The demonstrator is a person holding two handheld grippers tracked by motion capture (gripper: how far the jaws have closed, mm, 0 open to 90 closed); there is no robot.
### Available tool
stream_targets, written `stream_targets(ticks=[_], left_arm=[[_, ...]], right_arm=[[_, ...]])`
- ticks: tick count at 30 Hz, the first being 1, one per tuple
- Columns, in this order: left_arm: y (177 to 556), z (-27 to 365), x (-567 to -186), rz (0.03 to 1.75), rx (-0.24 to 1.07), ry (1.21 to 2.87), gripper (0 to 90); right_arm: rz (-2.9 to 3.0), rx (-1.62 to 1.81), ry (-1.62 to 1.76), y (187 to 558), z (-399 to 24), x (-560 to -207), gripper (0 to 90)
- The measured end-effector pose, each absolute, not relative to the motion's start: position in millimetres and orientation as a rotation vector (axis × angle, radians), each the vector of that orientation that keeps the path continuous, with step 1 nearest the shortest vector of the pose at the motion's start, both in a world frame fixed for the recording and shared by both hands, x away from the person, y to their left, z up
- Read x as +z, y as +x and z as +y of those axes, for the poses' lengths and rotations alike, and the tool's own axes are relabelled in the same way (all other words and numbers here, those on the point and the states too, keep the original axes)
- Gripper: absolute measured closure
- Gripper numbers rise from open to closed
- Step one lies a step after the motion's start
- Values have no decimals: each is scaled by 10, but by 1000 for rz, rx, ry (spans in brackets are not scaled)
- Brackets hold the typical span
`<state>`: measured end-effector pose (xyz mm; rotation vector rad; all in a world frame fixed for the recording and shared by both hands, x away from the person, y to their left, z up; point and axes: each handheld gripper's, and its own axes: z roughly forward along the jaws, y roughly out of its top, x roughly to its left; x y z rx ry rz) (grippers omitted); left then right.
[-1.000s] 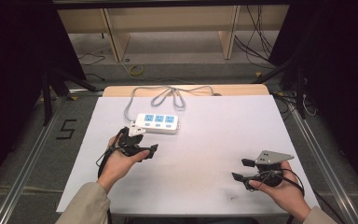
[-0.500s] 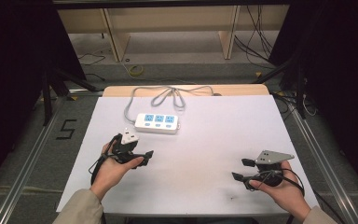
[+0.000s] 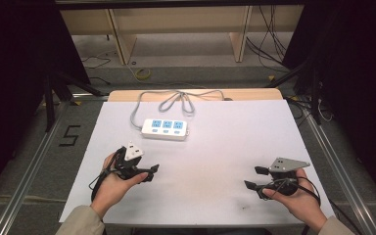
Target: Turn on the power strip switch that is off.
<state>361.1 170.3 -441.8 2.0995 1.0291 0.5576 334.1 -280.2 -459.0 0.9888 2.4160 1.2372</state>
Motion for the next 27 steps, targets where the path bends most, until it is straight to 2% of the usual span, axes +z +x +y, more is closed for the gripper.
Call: stream_targets(ticks=[17,27], left_arm=[[3406,1847,-4567,1042,559,2138,204],[3389,1775,-4587,1010,558,2160,202]], right_arm=[[2421,1236,982,3333,-2805,-4593,325],[2422,1239,982,3324,-2812,-4594,326]])
